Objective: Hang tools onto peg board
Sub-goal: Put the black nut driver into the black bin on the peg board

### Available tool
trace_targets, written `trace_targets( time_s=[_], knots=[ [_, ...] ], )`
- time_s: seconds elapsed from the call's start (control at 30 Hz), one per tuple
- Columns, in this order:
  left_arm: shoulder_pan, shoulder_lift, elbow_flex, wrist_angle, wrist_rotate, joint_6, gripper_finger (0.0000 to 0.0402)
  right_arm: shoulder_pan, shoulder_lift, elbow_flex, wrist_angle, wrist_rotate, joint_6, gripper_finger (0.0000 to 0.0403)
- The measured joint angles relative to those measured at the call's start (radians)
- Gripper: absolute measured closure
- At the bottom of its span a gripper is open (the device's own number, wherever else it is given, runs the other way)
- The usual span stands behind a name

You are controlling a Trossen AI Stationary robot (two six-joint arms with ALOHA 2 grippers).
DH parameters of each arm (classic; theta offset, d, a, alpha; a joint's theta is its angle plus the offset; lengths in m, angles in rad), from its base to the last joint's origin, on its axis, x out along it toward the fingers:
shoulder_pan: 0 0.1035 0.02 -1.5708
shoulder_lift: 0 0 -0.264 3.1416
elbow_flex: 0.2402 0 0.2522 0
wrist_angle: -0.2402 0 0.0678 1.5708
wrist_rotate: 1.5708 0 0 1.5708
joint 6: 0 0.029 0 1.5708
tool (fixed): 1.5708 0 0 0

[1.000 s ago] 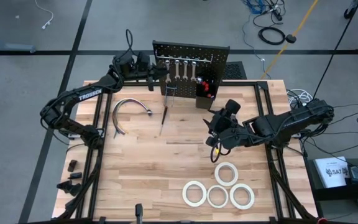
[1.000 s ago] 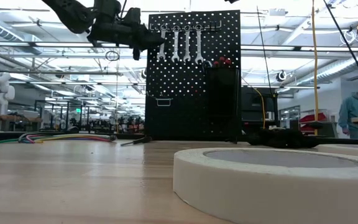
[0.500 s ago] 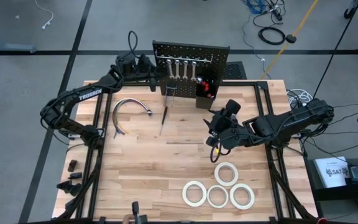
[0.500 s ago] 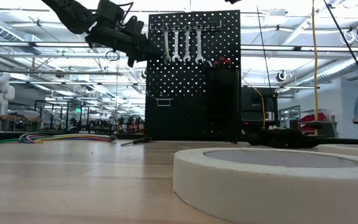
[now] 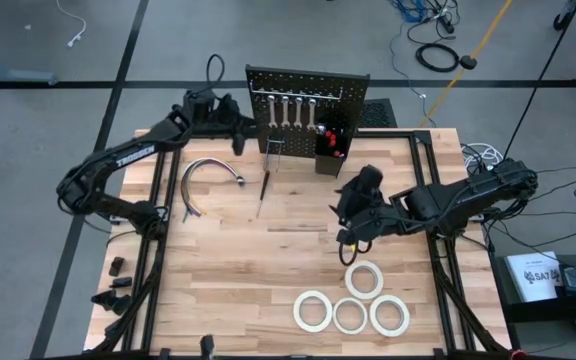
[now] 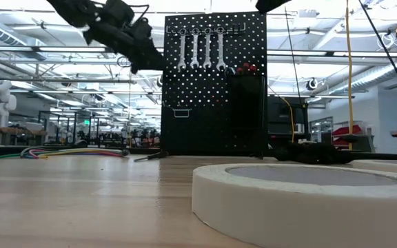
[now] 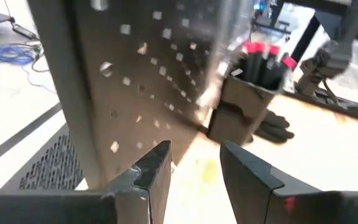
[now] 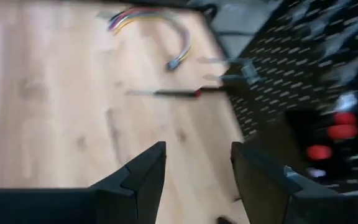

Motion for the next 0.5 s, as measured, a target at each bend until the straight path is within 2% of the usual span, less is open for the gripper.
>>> trace_targets(
  time_s=[0.23,0.37,0.43,0.5],
  knots=[
    [-0.083,-0.198,-0.023,-0.185,0.000,0.019,0.0263,-0.026,0.002,0.000,-0.030,-0.183,-0.001,0.0227],
    [-0.226,-0.329,-0.108,-0.185,0.001,0.016,0.0263,-0.028,0.006,0.000,-0.089,-0.328,0.092,0.0227],
    [-0.315,-0.387,-0.156,-0.178,0.002,0.021,0.0263,-0.014,0.006,0.000,-0.133,-0.411,0.187,0.0227],
    [-0.411,-0.434,-0.208,-0.148,0.004,0.017,0.0263,0.012,0.006,0.000,-0.184,-0.447,0.290,0.0227]
  ],
)
